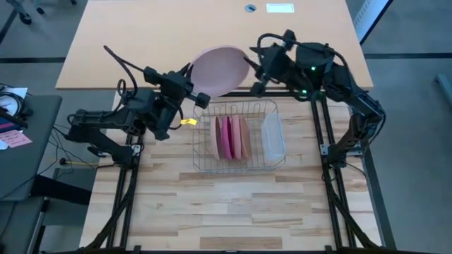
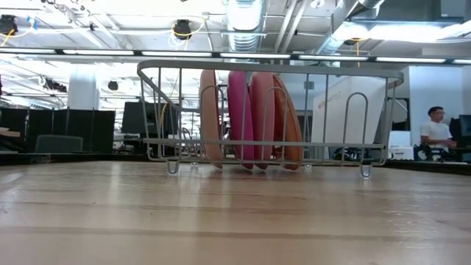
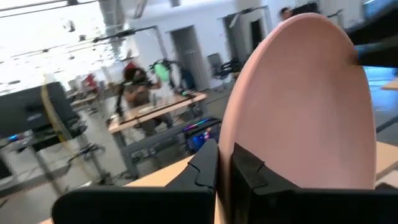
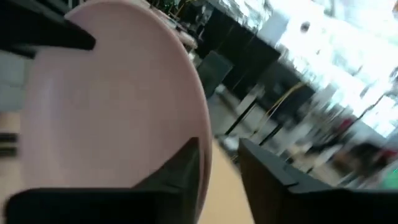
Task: Sort dishes
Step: Put the beige plate in the dish rack
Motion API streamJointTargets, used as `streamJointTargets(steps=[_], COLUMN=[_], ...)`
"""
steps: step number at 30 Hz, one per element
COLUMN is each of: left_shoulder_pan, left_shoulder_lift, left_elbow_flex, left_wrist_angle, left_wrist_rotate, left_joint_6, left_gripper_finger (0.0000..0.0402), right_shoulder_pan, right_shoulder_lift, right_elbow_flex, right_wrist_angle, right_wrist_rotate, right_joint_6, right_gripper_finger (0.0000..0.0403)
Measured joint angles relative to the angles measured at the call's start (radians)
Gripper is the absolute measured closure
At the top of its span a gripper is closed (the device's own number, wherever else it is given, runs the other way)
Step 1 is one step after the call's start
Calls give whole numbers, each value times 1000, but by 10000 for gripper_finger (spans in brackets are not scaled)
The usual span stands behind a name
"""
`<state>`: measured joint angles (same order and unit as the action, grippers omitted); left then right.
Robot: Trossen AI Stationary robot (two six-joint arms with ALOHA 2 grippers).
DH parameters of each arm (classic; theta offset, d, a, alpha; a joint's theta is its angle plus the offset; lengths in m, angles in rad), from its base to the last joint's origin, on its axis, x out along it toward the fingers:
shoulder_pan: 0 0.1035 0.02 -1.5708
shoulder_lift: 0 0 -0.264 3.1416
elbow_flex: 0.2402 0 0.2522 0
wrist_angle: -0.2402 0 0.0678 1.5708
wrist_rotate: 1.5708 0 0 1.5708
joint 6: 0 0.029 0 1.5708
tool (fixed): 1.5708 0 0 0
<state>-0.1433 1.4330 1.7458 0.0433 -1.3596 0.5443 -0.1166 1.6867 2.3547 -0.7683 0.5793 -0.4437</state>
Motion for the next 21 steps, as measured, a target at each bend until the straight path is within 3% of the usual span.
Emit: streamJointTargets(steps=[6, 13, 17, 21], left_shoulder_pan=[31, 59, 81, 100], left_shoulder_lift=[-5, -38, -58, -71], left_elbow_flex=[0, 0, 0, 0], left_wrist_angle=[-3, -15, -69, -128], left_wrist_rotate=[-13, 2, 60, 109], left_joint_6=[-12, -47, -66, -113], left_gripper_finger=[400, 401, 401, 401], right_shoulder_pan=[40, 70, 156, 264], right_shoulder_lift=[-90, -272, -393, -532], right_elbow_flex=[0, -45, -189, -422], right_wrist_angle=[-227, -673, -732, -656], right_wrist_rotate=[-9, -83, -80, -36], right_joint_6=[408, 853, 1072, 1283], right_gripper_finger=[215, 212, 213, 213])
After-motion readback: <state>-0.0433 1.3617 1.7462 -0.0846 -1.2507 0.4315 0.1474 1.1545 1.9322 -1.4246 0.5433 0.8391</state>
